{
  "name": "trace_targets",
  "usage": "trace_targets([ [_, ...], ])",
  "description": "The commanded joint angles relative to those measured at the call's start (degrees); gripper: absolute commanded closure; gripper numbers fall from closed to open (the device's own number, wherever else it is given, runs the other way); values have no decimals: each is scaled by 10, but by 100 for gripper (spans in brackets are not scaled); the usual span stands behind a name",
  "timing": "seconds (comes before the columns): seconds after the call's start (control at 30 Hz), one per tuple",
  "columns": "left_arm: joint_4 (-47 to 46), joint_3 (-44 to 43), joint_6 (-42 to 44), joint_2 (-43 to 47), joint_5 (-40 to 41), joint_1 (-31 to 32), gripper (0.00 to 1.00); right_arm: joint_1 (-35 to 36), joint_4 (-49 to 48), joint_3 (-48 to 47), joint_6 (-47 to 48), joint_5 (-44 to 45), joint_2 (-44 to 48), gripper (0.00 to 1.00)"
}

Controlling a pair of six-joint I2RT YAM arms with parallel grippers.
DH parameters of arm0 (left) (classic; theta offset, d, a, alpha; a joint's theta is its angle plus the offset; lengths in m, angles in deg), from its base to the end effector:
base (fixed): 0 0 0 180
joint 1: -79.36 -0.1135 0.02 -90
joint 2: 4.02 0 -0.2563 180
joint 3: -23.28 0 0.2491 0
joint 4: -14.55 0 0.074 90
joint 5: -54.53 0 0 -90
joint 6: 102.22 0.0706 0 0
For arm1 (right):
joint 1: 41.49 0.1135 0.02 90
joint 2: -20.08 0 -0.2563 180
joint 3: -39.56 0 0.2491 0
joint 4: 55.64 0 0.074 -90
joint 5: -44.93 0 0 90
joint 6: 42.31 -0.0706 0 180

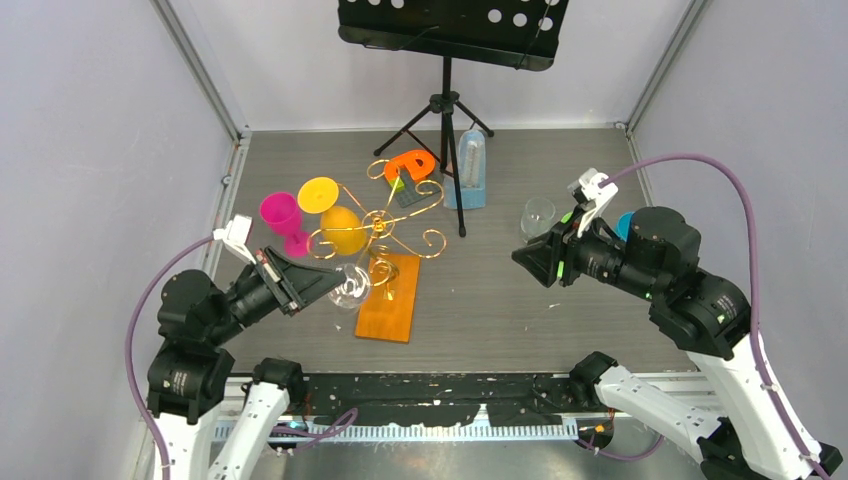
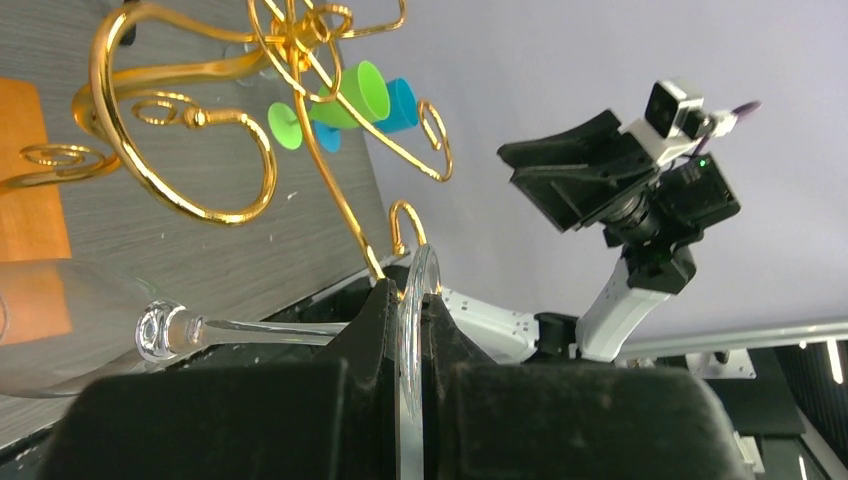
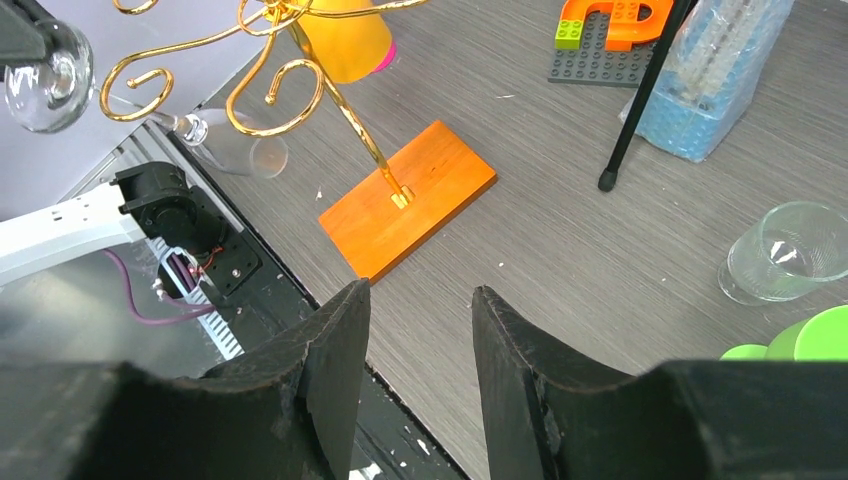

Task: Take the wine glass off the wine glass rack
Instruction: Place the wine glass at the center of the board.

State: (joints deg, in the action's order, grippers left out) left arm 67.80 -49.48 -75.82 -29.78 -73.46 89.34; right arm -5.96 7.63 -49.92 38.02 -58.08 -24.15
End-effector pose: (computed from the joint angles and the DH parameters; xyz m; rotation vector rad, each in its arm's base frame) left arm 0.0791 -0.0580 0.3930 -0.3187 1.8722 -1.4745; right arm 0.1108 0.0987 0.4250 -0.5910 1.8558 0.7461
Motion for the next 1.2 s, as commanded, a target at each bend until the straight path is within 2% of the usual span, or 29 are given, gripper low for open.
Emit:
trace_targets([
  [0.0,5,3,42,19,-42,9,100,2,-2,-24,-5,2,-6,51],
  [0.3,37,-8,96,14,-79,26,100,2,18,-26,-24,-15,-19,51],
  [0.43,37,-16,120,-12,-75,64,100,2,23,-19,-26,-18,-18,51],
  [0.57,36,-41,141,-51,-26,140,100,2,22,-13,-21,-18,-17,51],
  [0.83,28,-112,175,-151,140,353,100,2,21,2,-20,-19,-11,51],
  [1.17,27,-181,208,-245,245,506,100,2,31,30,-45,-57,12,50],
])
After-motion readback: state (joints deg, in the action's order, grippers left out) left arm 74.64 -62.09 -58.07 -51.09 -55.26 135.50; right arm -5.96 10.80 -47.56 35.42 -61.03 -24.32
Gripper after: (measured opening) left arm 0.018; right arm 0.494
